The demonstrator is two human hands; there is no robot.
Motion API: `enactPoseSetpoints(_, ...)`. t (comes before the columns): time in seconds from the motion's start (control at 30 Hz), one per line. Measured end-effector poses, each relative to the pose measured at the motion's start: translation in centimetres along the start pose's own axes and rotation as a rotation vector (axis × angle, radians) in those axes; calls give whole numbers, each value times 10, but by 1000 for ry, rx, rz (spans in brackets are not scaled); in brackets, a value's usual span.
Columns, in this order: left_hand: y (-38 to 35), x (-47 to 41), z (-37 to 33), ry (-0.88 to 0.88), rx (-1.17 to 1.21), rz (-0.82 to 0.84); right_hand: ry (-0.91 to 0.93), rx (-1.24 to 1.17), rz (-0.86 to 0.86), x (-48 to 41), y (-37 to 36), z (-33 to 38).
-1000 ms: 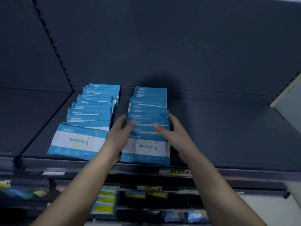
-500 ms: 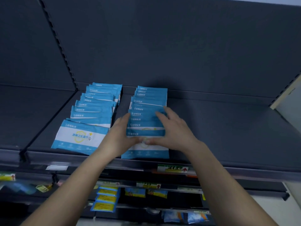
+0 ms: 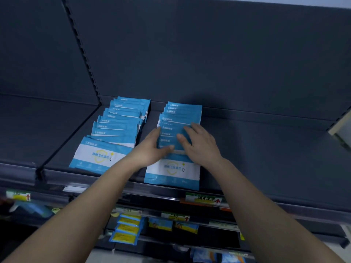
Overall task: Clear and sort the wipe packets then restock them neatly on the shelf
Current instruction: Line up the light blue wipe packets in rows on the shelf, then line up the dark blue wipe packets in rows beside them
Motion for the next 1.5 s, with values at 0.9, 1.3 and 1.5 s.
enactPoseSetpoints(0.9, 162, 130, 35, 96, -725, -518, 403, -111, -94, -8, -26, 164)
enactPoseSetpoints(1.3, 298, 383, 172, 729, -1072, -629, 874, 90, 186, 83, -149, 435)
enactPoseSetpoints(1.5, 351, 491, 211, 878, -1060, -673, 1056, 94, 280, 137, -210, 558)
Point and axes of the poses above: each hand's wrist, its own x-axis away from the middle knuckle, its own y-axis out of the back of the hand, z = x × y, the point moved 7 cm from there along -x, towards the middle knuckle
